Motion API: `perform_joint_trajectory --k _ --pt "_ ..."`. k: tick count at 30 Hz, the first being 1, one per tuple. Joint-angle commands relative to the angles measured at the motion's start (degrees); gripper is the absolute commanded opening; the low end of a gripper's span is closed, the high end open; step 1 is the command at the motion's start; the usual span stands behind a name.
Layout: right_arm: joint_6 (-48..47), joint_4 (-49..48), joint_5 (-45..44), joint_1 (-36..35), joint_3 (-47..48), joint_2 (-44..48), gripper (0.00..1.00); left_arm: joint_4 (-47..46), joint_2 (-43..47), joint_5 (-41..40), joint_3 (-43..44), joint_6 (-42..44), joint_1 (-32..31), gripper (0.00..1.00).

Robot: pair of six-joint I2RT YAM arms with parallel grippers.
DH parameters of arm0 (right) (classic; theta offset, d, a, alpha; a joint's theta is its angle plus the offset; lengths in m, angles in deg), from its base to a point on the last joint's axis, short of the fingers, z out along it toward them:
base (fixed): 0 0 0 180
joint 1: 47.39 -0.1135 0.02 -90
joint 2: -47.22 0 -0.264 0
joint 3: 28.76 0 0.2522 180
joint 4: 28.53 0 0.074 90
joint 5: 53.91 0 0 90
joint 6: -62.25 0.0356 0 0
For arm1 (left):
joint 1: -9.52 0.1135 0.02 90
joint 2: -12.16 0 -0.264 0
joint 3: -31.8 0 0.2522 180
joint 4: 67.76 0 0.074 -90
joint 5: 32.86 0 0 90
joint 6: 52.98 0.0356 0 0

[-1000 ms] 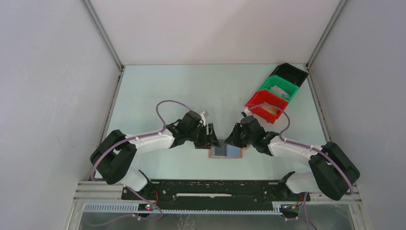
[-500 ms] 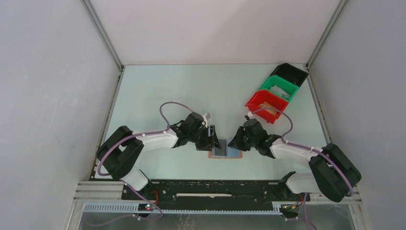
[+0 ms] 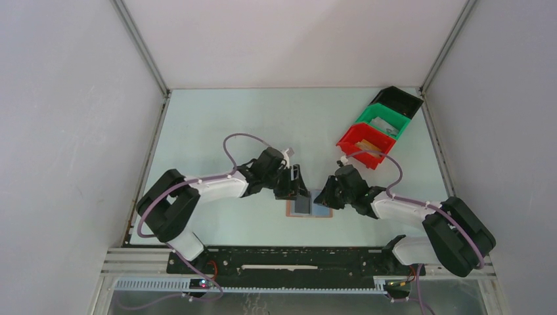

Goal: Take the credit cards out of the card holder
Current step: Remove the credit card from the card holder.

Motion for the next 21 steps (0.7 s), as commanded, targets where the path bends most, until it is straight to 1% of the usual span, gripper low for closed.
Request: perform_joint_trajectory --k 1,8,21 --pt "0.4 -1.6 -0.5 0.4 -0.6 1.5 0.29 0.9 -1.2 0.6 2.9 0.7 -0.5 0.66" --pt "0.5 -2.2 -0.1 0.4 -0.9 1.4 0.29 4.4 0.7 -4.2 2.5 0.9 -0.4 0.67" --pt "0.4 -2.7 0.5 0.4 -1.0 0.8 0.30 2.7 -1.1 -1.8 3.3 0.6 -1.6 0.67"
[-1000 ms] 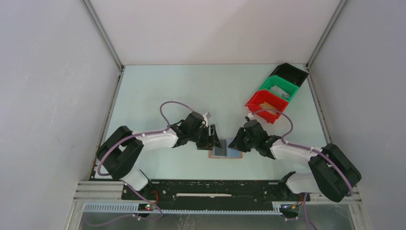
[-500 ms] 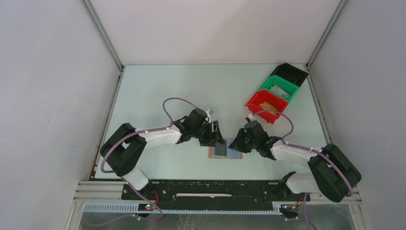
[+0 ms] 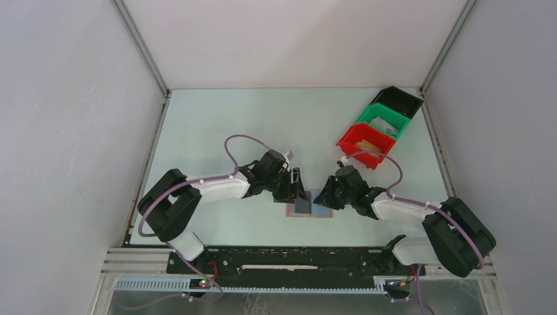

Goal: Take the credit cards out of the card holder
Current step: Remove the credit card from the card holder.

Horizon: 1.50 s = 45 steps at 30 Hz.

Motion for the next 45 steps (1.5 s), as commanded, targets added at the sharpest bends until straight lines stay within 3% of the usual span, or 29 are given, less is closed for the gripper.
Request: perform_joint_trajectory --k 1,22,31,45 --pt "0.4 -1.6 0.1 0.3 -0.3 0.6 0.30 -0.8 -0.5 0.8 2.7 0.7 -0.7 0.67" --pt "0.7 -0.1 -0.1 1.3 -0.4 3.4 0.31 -7.7 1.1 7.6 3.8 -0.1 -1.3 0.67" --pt "0.3 4.9 0.0 5.8 -2.4 12.5 0.32 -10.7 -0.2 10.3 4.9 -1.1 -2.2 0.67" --pt "-2.7 16.9 2.6 20.0 -6.5 30.4 0.33 -19.1 -9.9 15.8 10.2 -4.8 -4.5 0.68"
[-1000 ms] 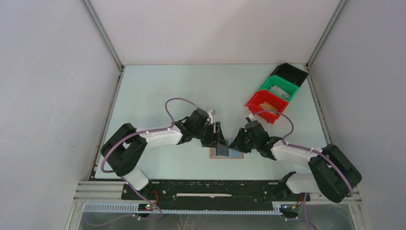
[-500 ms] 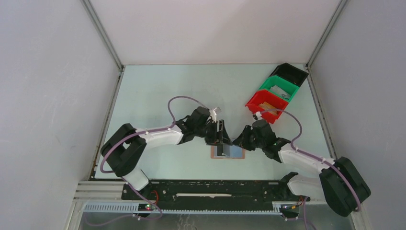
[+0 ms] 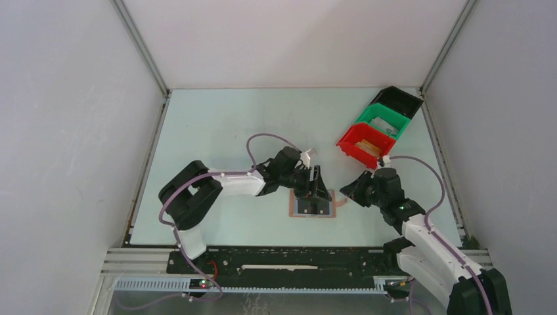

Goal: Take the credit cards out of the card holder
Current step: Remove the credit card from the card holder.

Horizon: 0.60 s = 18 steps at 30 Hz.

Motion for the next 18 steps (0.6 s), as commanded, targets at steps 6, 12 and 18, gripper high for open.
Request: perform_joint_trajectory --k 6,12,18 --pt "-3.3 4.0 5.3 5.2 -1.1 5.4 0.31 2.1 3.7 -1.8 3.9 1.7 -0.8 0.69" --pt "-2.8 -2.1 6.5 -1.2 0.7 -2.6 0.29 6.5 6.1 -7.3 1.0 1.3 -0.6 0.72" --pt "-2.4 -9.0 9.8 -3.6 1.4 -12.0 0.28 4.9 3.5 -5.6 0.0 -0.9 -0.6 0.72"
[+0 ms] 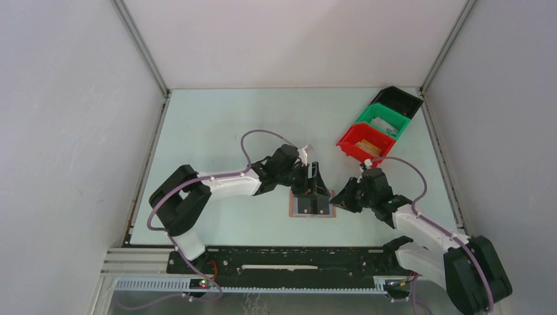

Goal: Take the credit cards out of the card holder
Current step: Remove the credit card from the card holder.

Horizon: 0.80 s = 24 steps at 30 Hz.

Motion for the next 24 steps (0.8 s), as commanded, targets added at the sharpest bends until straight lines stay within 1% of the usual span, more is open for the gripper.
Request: perform_joint_trajectory --k 1,7,13,15,19,24 --pt "-0.7 -6.8 3.0 -1.0 2.6 -5.1 0.28 -0.4 -0.7 -0.3 -0.9 -1.1 -0.1 0.72" --pt "-1.3 -6.8 1.2 -1.7 3.0 -6.8 0.28 -0.5 -2.8 0.3 -0.7 -1.8 0.0 0.72" --pt "-2.1 -6.8 -0.1 -1.6 3.0 -10.2 0.28 -2.9 -5.0 1.3 -1.5 -3.2 0.1 0.71" --pt "-2.3 -9.1 -0.5 -1.6 2.7 -11.8 0.28 -3.7 -5.6 1.4 -2.0 -3.8 0.3 0.71" --pt "-2.5 -10.5 -0.2 -1.7 2.5 -15.7 0.27 -4.2 -6.3 0.9 -3.2 -4.4 1.2 0.70" --pt "-1.4 -12.9 -0.1 -1.6 0.8 -16.5 0.27 -5.8 -6.7 0.9 -4.7 -5.1 1.9 0.67"
